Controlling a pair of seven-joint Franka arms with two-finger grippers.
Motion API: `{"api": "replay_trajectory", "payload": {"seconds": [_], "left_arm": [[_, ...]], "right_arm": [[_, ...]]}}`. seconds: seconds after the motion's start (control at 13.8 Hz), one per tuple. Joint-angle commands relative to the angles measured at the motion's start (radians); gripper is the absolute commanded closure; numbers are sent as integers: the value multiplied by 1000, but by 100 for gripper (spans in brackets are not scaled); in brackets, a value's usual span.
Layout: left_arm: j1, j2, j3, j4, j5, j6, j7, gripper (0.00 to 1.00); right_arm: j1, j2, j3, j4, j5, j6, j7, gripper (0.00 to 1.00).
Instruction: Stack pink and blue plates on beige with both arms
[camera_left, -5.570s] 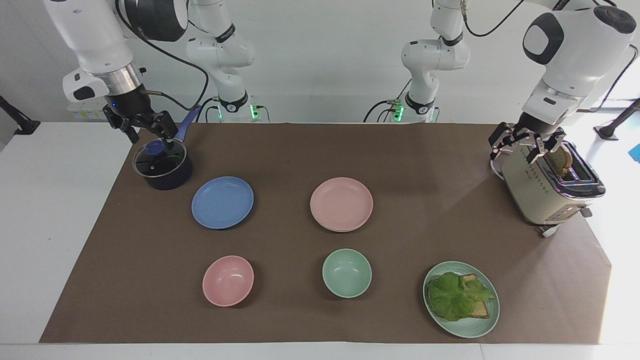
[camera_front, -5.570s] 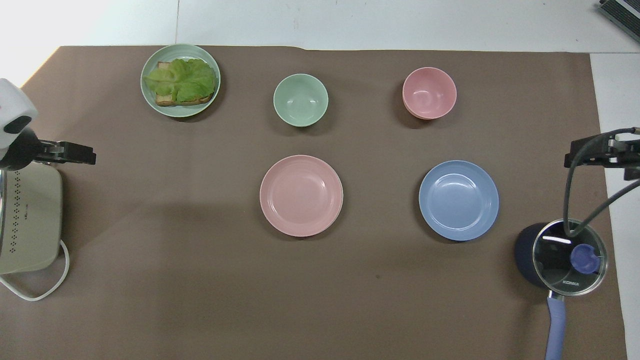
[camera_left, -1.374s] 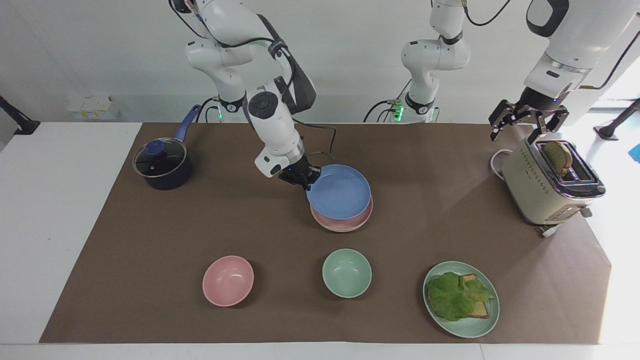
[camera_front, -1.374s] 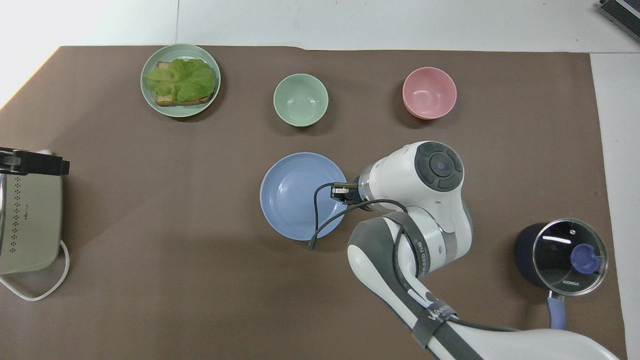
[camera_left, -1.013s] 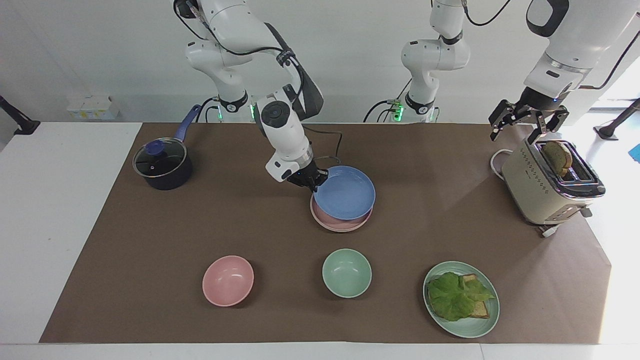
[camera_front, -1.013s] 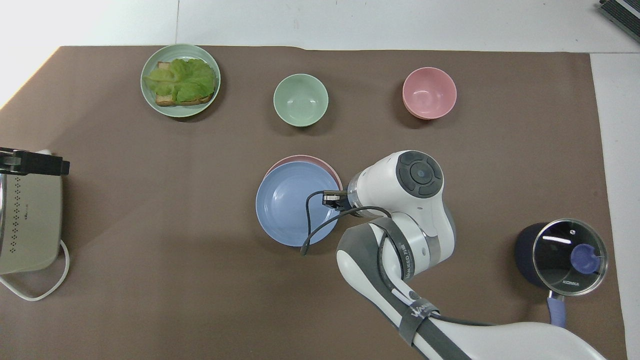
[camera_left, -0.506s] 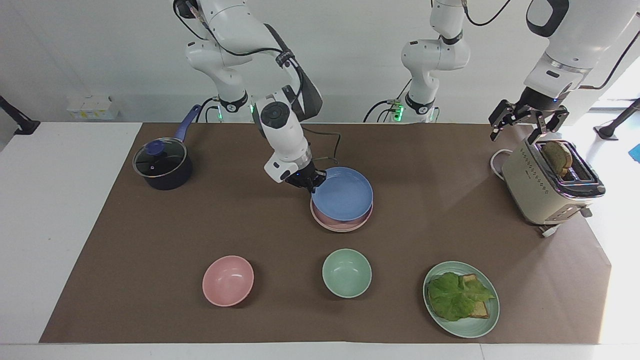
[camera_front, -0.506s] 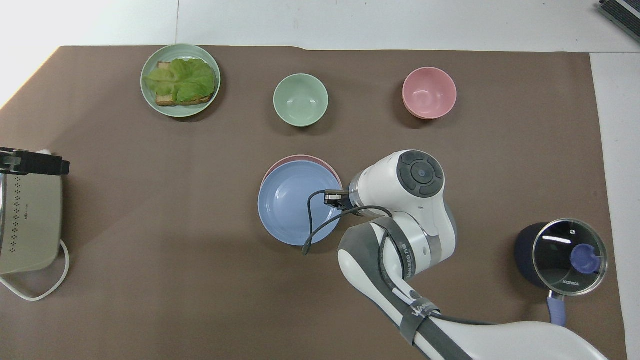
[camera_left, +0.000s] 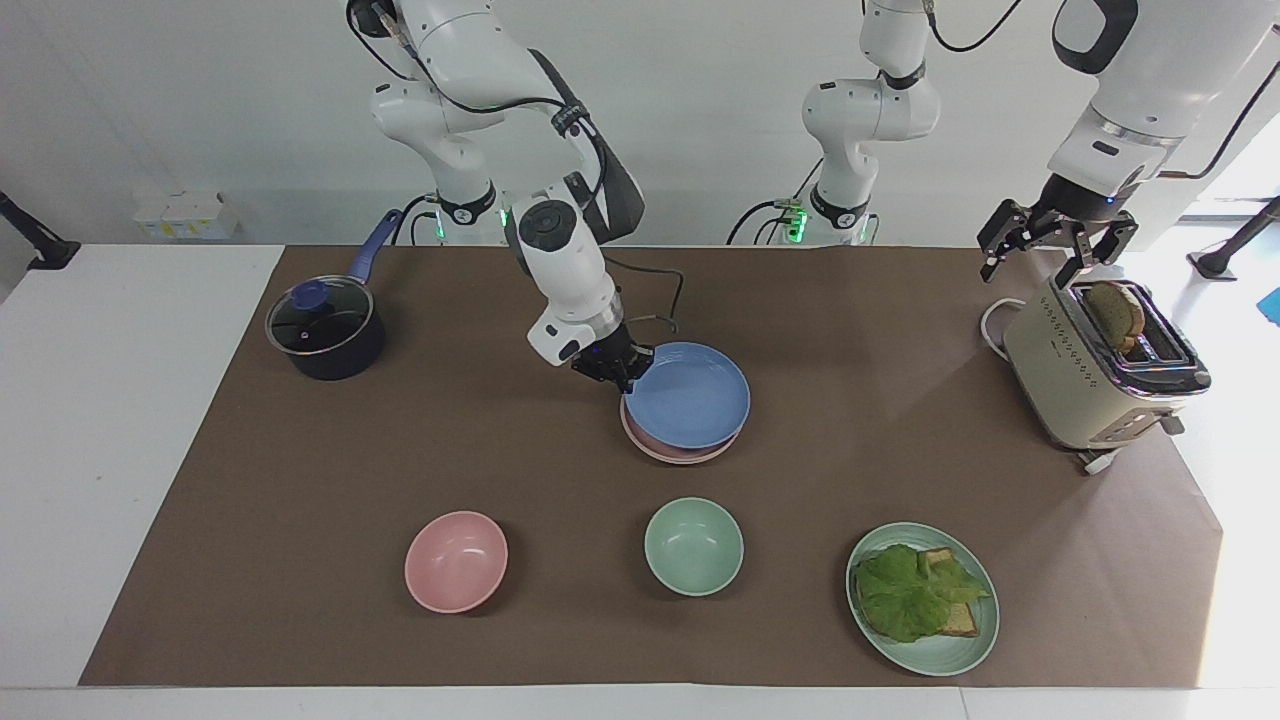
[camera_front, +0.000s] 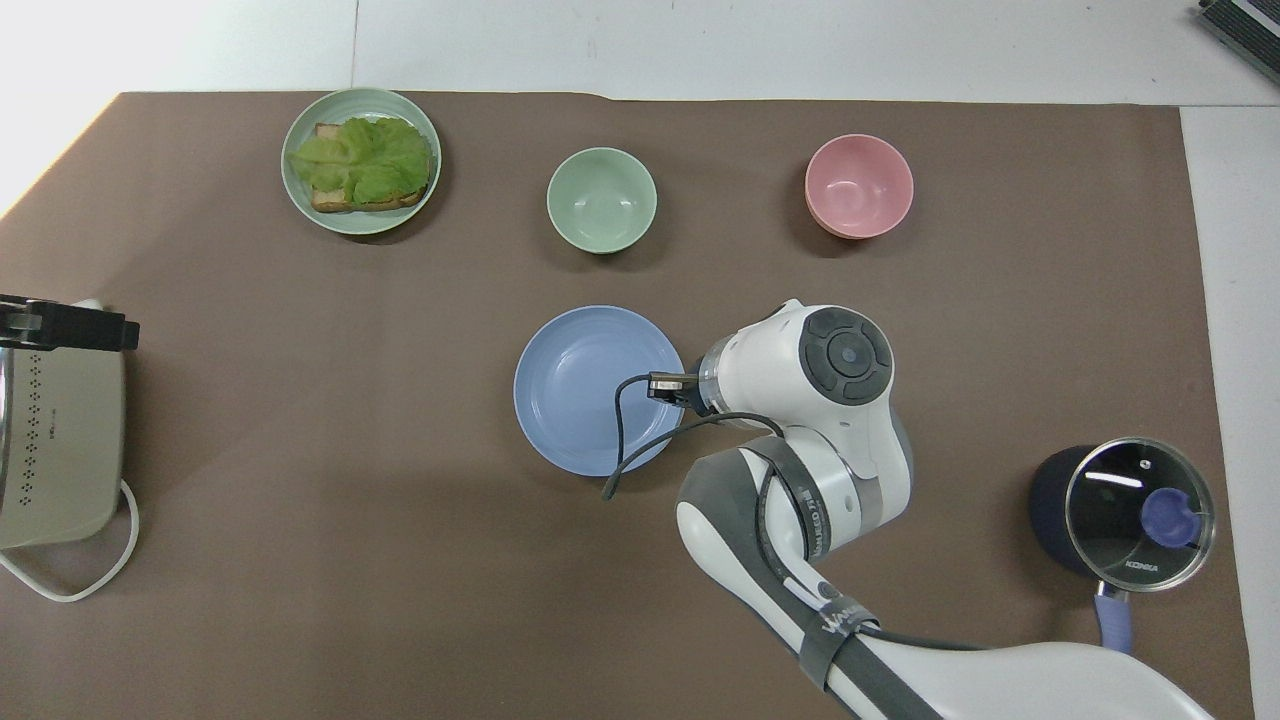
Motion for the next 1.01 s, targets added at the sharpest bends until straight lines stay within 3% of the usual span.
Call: {"api": "replay_trajectory", "payload": {"seconds": [0.0, 0.07, 0.14, 0.22, 0.43, 0.65, 0.94], "left_arm": [[1, -3, -2, 12, 18, -21, -10, 0], [1, -3, -2, 12, 18, -21, -10, 0], [1, -3, -2, 12, 18, -21, -10, 0], [1, -3, -2, 12, 18, -21, -10, 0], [1, -3, -2, 12, 18, -21, -10, 0], [1, -3, -2, 12, 18, -21, -10, 0], [1, -3, -2, 12, 18, -21, -10, 0]], "right_arm": [[-4, -1, 3, -12, -24, 24, 18, 83], [-4, -1, 3, -12, -24, 24, 18, 67], [-4, -1, 2, -12, -28, 23, 18, 28], [-4, 0, 2, -6, -43, 23, 19, 17], [-19, -29, -1, 5, -79, 12, 18, 0], [-81, -110, -8, 5, -91, -38, 18, 0], [-203, -219, -6, 3, -220, -172, 8, 0]]}}
